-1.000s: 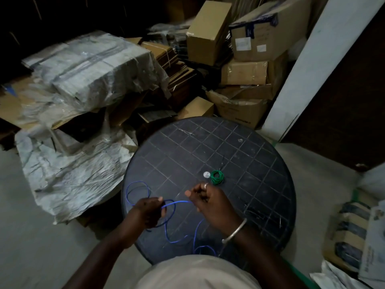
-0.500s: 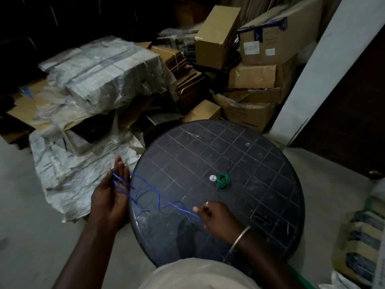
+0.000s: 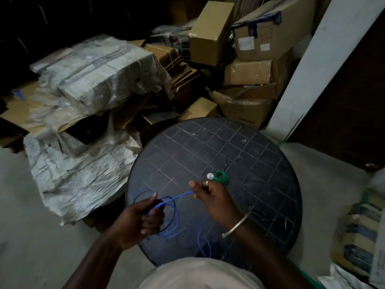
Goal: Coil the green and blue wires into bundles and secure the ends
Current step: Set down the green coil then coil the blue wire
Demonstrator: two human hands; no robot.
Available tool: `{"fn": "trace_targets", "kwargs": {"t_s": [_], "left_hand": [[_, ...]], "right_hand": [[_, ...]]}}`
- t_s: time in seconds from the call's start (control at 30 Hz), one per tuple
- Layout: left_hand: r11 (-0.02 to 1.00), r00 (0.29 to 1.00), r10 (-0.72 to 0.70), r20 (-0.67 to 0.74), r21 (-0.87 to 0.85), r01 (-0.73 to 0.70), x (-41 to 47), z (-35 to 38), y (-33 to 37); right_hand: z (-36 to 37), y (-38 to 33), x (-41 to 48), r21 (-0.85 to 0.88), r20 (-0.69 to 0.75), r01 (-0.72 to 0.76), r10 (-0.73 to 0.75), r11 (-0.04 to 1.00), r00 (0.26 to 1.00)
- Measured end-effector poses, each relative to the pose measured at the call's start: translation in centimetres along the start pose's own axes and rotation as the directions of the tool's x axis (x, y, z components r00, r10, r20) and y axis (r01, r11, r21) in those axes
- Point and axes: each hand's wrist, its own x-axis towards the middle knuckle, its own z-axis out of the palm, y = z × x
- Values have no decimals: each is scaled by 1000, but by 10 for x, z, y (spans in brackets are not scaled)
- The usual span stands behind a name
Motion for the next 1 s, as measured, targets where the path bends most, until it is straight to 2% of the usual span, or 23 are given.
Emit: {"fn": "trace_targets", "kwargs": {"t_s": [0.03, 0.13, 0.2, 0.27, 0.3, 0.37, 0.43, 0.5, 0.53, 0.57, 0.6, 0.7, 0.73, 0.8, 0.9, 0.97, 1.0], "left_hand": [[997, 999, 21, 28, -70, -19, -2, -2, 4], [951, 975, 222, 0, -223, -216, -7, -7, 15], [871, 942, 333, -40, -370, -323, -13, -8, 26], [776, 932, 347, -103, -527, -347, -17, -21, 34], [757, 931, 323, -170, -543, -362, -16, -31, 35], [776, 883, 338, -327, -434, -458, -12, -40, 36], [803, 795, 473, -379, -187, -566, 1, -33, 33], [794, 701, 593, -396, 148, -589, 15, -20, 23], [747, 652, 664, -367, 372, -551, 21, -13, 17], [687, 642, 695, -323, 562, -461, 26, -8, 11], [631, 667, 690, -282, 686, -363, 29, -4, 4], [519, 756, 605, -250, 844, -136, 32, -4, -13], [505, 784, 568, -251, 858, -92, 31, -5, -16], [557, 830, 478, -286, 830, -34, 27, -11, -18], [616, 833, 391, -391, 784, 78, 16, -13, -8], [744, 813, 318, -487, 660, 104, 4, -14, 1], [815, 831, 260, -492, 574, 85, -4, -18, 6]], "right_hand": [[-3, 5, 1, 5, 52, -19, 19, 1000, 998], [-14, 21, 2, 86, 162, -59, 44, 995, 986], [-23, 33, 2, 175, 132, -102, 79, 979, 988], [-24, 45, 3, 220, 41, -174, 169, 960, 985], [-22, 51, 2, 162, -26, -188, 195, 969, 980], [-16, 61, 0, -84, -82, -127, 120, 988, 989], [-6, 60, -8, -241, 111, -33, 62, 970, 992], [7, 48, -18, -296, 336, 53, 52, 954, 940], [14, 40, -21, -300, 407, 100, 32, 949, 913], [19, 31, -24, -294, 448, 135, 11, 946, 894], [24, 25, -25, -266, 465, 147, -6, 953, 885], [24, 12, -22, -221, 445, 128, -17, 967, 895], [22, 10, -20, -215, 430, 122, -19, 969, 903], [16, 7, -18, -212, 355, 103, -22, 972, 935], [-8, 4, -9, -190, 214, -5, 47, 982, 976], [-34, 2, -2, -87, 180, -60, 75, 994, 981], [-48, 2, 1, 13, 140, -97, 94, 995, 986]]}}
